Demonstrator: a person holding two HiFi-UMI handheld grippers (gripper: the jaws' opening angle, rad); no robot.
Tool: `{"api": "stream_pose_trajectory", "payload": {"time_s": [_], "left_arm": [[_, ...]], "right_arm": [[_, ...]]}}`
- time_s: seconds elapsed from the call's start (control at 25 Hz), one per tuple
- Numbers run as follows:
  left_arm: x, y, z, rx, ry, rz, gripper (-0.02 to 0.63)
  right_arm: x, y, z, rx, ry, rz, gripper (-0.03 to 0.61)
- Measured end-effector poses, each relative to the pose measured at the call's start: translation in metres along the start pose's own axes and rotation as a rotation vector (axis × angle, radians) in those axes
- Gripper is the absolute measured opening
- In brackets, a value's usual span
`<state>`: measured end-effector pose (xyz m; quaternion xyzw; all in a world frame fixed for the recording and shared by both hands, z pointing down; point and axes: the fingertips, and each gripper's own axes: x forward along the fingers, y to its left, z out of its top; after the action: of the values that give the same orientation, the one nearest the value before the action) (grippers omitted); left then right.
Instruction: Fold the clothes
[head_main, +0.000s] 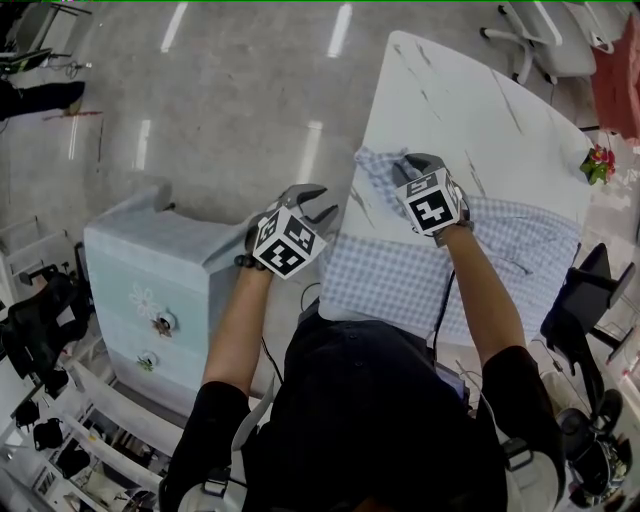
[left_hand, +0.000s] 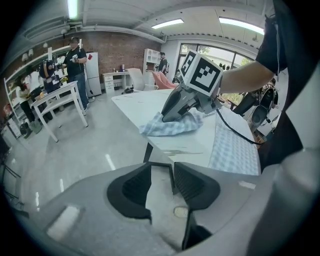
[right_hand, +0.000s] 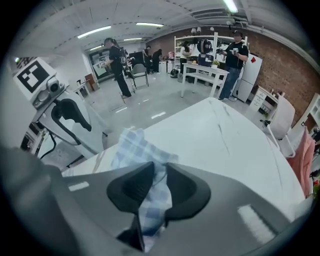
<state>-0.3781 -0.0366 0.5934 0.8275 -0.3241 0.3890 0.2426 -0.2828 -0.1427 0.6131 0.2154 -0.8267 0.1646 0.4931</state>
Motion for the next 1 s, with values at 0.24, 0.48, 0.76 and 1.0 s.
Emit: {"api": "stream_pose_trajectory", "payload": {"time_s": [0.24, 0.48, 0.76, 1.0], "left_arm": [[0.008, -0.001, 0.013, 0.036, -0.007, -0.017, 0.153], [0.024, 0.007, 0.041, 0.167, -0.022, -0.028, 0.184], [0.046, 0.009, 0.066, 0.419, -0.035, -0.092, 0.269], [0.061, 0.003, 0.086, 0.674, 0.030, -0.201, 0.279]], "right_arm": [[-0.013, 0.013, -0.005, -0.068, -0.058, -0.005, 0.017], [-0.046, 0.029, -0.005, -0.128, -0.182, -0.014, 0.015], [-0.063, 0.036, -0.029, -0.093, -0.190, -0.018, 0.015], [-0.070, 0.046, -0.044, -0.071, -0.179, -0.029, 0.015]]}}
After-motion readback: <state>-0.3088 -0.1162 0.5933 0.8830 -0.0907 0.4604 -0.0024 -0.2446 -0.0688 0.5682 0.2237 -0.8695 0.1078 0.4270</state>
